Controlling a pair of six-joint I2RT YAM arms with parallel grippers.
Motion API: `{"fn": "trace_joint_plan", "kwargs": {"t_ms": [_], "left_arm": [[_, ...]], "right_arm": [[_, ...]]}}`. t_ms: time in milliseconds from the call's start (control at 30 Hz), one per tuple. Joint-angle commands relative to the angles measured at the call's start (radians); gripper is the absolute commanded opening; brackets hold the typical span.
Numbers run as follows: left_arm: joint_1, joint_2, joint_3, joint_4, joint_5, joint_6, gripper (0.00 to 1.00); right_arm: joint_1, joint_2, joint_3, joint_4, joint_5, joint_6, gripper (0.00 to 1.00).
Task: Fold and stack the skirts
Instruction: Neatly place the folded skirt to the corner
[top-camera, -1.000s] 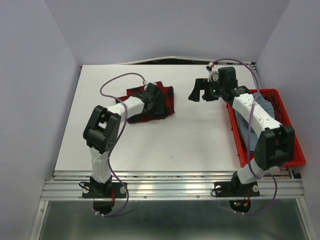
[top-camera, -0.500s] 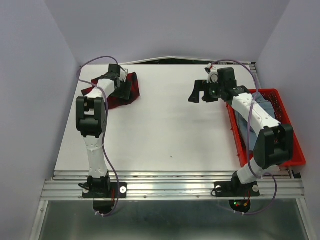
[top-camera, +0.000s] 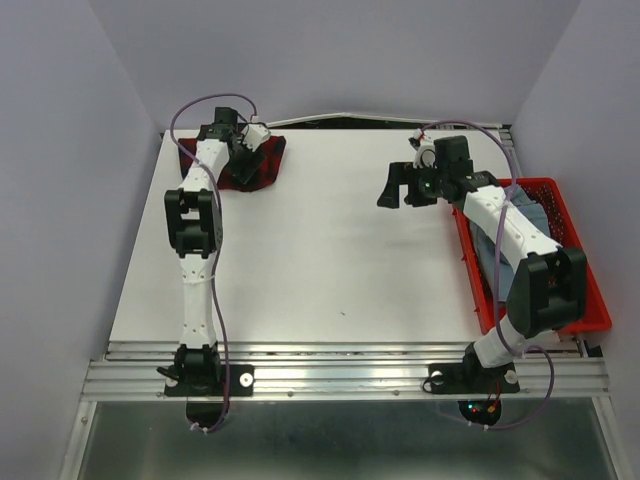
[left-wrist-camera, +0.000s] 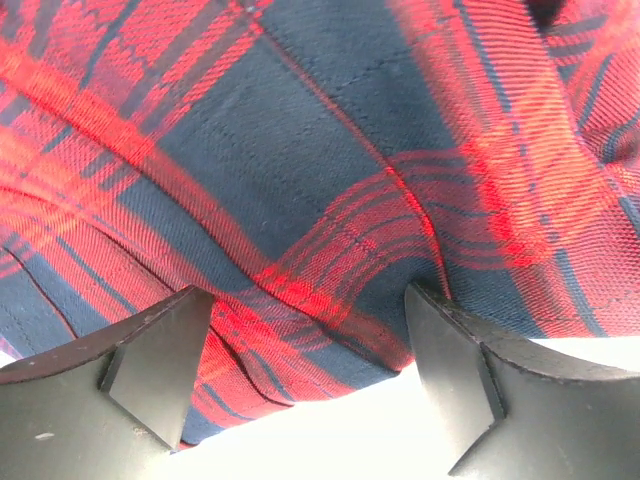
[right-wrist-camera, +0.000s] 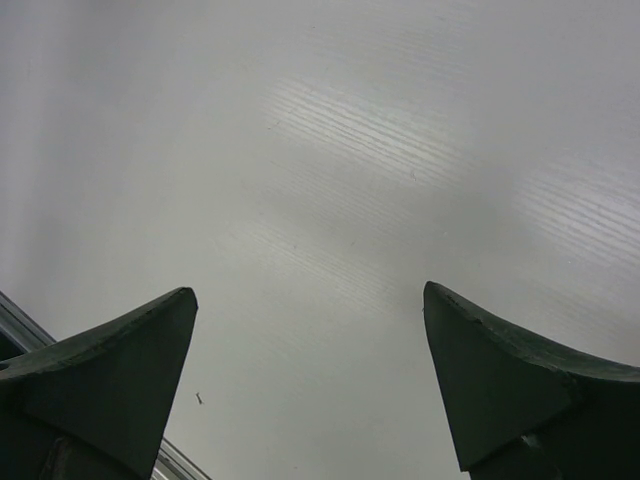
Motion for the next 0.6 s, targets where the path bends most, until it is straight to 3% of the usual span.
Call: {"fn": "trace_joint_plan", "kwargs": {"t_ms": [0,167,433,567], "left_arm": [[-0.012,-0.025,-0.171,-0.060,0.013,0.028,0.89],[-0.020,-0.248,-0.300,0.140,0.043,-0.084,0.99],[-0.038,-0.522,-0.081,0.318,-0.070,-0.153,0.99],[-0.037,-0.712,-0.156,0.350,-0.075,-0.271,0.99]], "right_arm": [[-0.007,0.003,0.064,0.006,-0.005,-0.014,1.00],[-0.017,-0.009,0.087,0.004,0.038,-0.030,1.00],[-0.049,-0.078,0.236,-0.031,0.208,-0.126,1.00],[-0.093,-0.164,0.232,-0.030,0.264,-0.167,1.00]]}}
